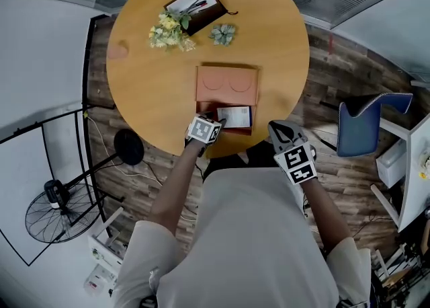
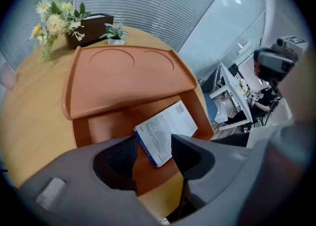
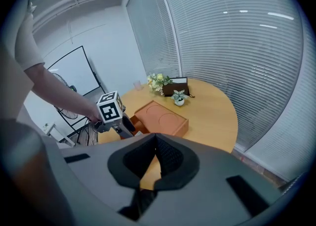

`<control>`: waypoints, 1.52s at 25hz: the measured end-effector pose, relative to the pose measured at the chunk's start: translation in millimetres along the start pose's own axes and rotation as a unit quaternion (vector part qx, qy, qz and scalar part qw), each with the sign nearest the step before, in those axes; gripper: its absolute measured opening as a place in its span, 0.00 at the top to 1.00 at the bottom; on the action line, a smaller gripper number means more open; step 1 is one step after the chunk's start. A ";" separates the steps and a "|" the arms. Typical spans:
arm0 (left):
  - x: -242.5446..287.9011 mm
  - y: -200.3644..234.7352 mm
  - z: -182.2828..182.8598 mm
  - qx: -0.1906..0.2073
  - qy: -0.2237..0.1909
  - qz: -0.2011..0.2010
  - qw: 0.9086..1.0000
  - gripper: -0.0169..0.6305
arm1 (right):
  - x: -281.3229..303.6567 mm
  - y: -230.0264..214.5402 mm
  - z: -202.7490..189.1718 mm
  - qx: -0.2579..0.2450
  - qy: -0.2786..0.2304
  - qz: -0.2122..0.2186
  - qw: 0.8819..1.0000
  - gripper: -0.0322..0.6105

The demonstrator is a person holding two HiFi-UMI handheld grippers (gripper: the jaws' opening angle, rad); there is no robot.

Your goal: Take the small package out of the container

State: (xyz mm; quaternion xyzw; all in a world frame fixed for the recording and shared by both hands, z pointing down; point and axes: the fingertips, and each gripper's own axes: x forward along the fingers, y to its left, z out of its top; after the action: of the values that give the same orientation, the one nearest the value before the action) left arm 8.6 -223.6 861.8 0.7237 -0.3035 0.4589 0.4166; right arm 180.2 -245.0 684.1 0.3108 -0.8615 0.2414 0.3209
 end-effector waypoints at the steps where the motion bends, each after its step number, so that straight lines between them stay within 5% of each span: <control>1: 4.1 0.4 0.2 0.006 0.010 0.000 1.000 0.65 | -0.3 0.1 -0.3 -0.003 0.001 0.001 1.000 0.95; 8: 28.4 2.4 -12.9 0.019 0.087 -0.007 0.996 0.65 | -0.2 4.4 -2.0 -0.008 0.001 0.007 1.000 0.95; 16: 41.4 -5.1 -0.7 0.021 0.064 -0.018 0.998 0.64 | -2.3 4.5 -15.7 0.023 0.004 0.012 1.000 0.95; 28: 1.4 -23.1 28.8 -0.009 -0.063 -0.017 0.998 0.62 | -15.8 6.9 -10.1 0.033 -0.019 -0.004 0.999 0.95; 33: -20.0 -40.0 34.7 -0.050 -0.123 -0.032 0.991 0.61 | -20.3 11.3 -2.9 0.030 -0.033 -0.003 0.999 0.95; 38: -36.4 -61.3 44.5 -0.039 -0.172 -0.020 0.984 0.61 | -28.1 15.3 0.4 0.038 -0.047 -0.006 0.998 0.95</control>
State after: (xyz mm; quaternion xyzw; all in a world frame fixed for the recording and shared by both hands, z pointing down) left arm 62.9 -232.0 798.3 0.7807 -0.3739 0.3070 0.3955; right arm 186.4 -224.0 660.8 0.3394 -0.8638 0.2572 0.2692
